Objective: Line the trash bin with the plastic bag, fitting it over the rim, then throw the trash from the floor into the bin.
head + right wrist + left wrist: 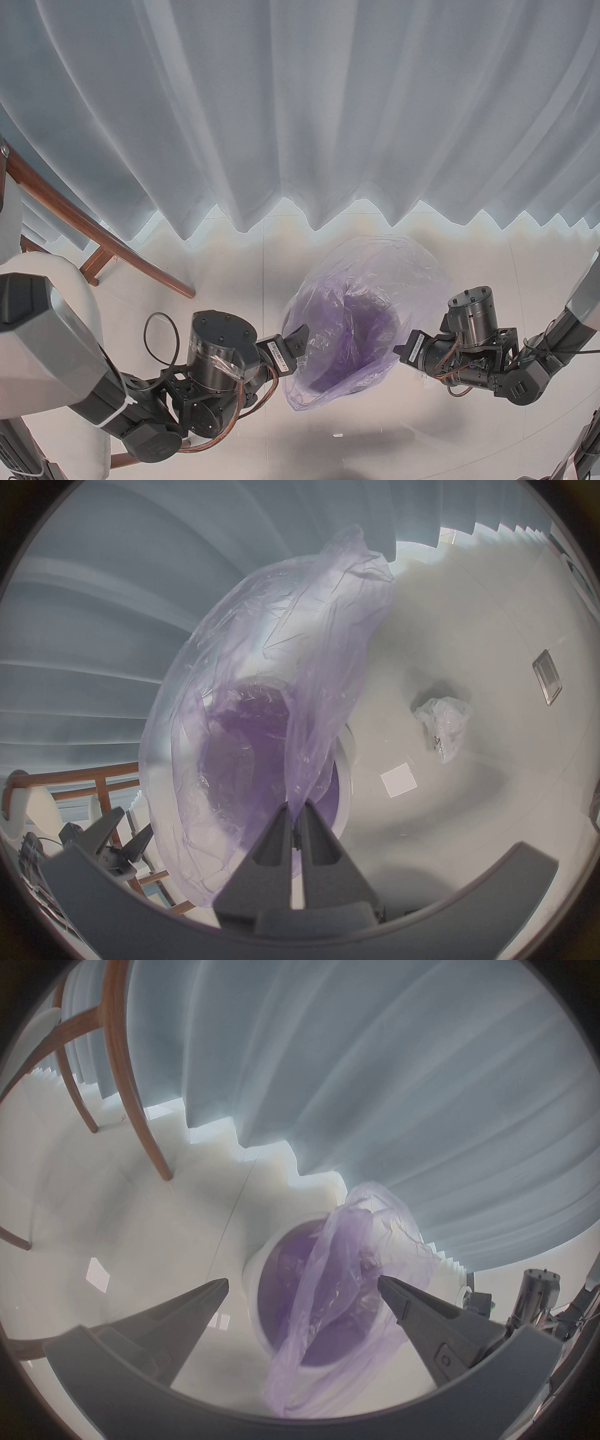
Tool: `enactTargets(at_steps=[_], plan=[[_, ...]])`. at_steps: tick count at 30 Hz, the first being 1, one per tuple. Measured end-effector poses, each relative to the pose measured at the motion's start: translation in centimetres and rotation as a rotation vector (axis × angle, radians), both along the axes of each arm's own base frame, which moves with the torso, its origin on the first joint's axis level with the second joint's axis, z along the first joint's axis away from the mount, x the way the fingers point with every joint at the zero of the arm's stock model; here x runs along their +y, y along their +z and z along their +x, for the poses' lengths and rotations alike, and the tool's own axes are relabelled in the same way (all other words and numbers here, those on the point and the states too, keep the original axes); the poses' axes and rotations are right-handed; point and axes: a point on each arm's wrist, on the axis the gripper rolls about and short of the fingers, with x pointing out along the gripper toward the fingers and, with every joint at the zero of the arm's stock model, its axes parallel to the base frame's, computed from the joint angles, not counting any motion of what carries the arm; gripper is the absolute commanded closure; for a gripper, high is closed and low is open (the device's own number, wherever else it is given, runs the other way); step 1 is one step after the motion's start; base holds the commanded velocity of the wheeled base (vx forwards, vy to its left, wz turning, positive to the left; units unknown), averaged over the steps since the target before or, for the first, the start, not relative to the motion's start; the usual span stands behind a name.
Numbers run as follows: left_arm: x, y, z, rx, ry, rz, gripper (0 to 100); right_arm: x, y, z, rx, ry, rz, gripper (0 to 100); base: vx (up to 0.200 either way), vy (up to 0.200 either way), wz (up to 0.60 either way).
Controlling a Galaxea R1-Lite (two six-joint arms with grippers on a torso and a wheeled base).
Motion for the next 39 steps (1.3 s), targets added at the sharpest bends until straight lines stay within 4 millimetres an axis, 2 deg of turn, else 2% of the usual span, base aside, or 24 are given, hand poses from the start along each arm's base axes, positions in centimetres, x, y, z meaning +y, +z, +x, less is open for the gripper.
enactTargets(at_steps=[6, 11, 12, 17, 24, 32, 39], plan=[[-0.4, -0.7, 1.0, -0.023, 0.008, -0.008, 0, 0.0, 0.2, -0.1, -0.01, -0.003, -0.003, 100, 0.0, 0.0, 0.0], [-1.4, -1.6, 1.0, -0.009, -0.011, 0.003, 0, 0.0, 0.1, -0.5, -0.008, 0.015, -0.018, 100, 0.0, 0.0, 0.0], [-1.6, -1.8, 1.0, -0.005, -0.014, 0.006, 100, 0.1, 0.1, -0.6, -0.007, 0.019, -0.021, 100, 0.0, 0.0, 0.0], [-1.8, -3.2, 1.3, 0.023, -0.01, 0.033, 100, 0.5, 0.0, -1.3, -0.003, 0.044, -0.027, 100, 0.0, 0.0, 0.0], [-0.3, -3.7, 1.7, 0.042, 0.036, 0.076, 100, 1.1, -0.5, -2.5, 0.019, 0.089, -0.041, 100, 0.0, 0.0, 0.0], [2.5, -4.6, 0.0, 0.114, 0.043, 0.198, 100, 2.6, -1.6, -4.6, 0.061, 0.173, -0.071, 100, 0.0, 0.0, 0.0], [3.4, -5.8, -0.9, 0.174, 0.043, 0.266, 100, 3.4, -3.2, -6.0, 0.108, 0.224, -0.123, 100, 0.0, 0.0, 0.0]])
